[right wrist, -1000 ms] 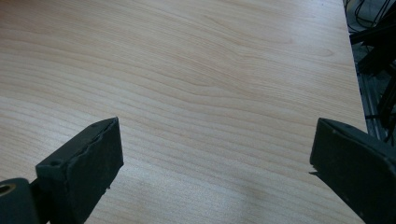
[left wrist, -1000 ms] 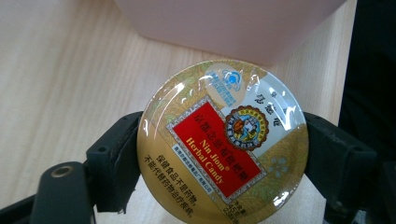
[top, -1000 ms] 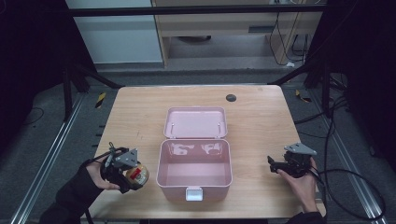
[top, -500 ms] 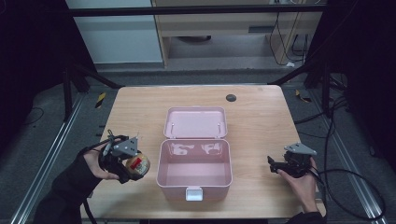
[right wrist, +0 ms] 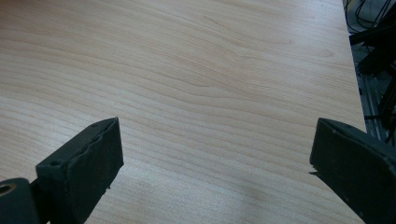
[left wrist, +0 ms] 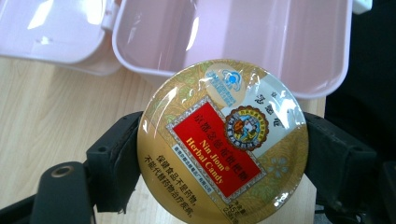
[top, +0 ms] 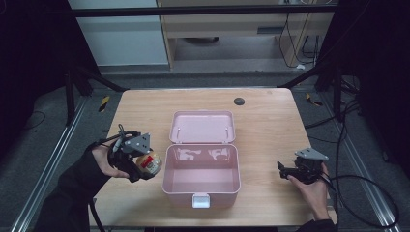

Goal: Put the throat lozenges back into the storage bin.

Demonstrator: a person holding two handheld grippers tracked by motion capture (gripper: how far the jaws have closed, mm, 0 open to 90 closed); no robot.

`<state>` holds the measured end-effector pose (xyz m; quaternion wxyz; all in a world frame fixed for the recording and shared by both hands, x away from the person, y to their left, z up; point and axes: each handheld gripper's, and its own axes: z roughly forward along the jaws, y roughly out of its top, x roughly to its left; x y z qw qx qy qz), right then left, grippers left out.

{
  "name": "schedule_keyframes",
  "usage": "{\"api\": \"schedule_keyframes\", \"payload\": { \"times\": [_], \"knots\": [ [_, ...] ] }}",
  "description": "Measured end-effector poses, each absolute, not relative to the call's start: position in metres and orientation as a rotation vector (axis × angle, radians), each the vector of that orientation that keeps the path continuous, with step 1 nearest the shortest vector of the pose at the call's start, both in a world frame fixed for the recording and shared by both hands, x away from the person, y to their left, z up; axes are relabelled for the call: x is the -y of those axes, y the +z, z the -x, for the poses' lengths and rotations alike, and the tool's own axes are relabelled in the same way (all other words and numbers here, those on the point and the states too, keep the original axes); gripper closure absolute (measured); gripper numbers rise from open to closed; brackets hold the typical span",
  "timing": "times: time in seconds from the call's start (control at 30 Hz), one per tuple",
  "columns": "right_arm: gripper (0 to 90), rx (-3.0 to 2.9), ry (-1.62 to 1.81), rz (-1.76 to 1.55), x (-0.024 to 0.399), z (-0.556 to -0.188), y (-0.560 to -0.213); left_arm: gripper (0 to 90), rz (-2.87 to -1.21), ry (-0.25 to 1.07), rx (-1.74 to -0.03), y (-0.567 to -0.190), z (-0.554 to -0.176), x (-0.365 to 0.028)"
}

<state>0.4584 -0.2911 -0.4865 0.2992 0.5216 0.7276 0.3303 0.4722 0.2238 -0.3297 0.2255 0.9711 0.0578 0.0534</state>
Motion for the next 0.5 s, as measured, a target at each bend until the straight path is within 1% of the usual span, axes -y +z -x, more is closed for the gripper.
{"api": "schedule_keyframes", "payload": {
  "times": [0.5],
  "knots": [
    [3.0, -1.933, 0.878, -1.383, 0.291, -0.458, -0.486, 19.5, -2.680, 0.133, -0.091, -0.325, -0.478, -0.191]
  ]
}}
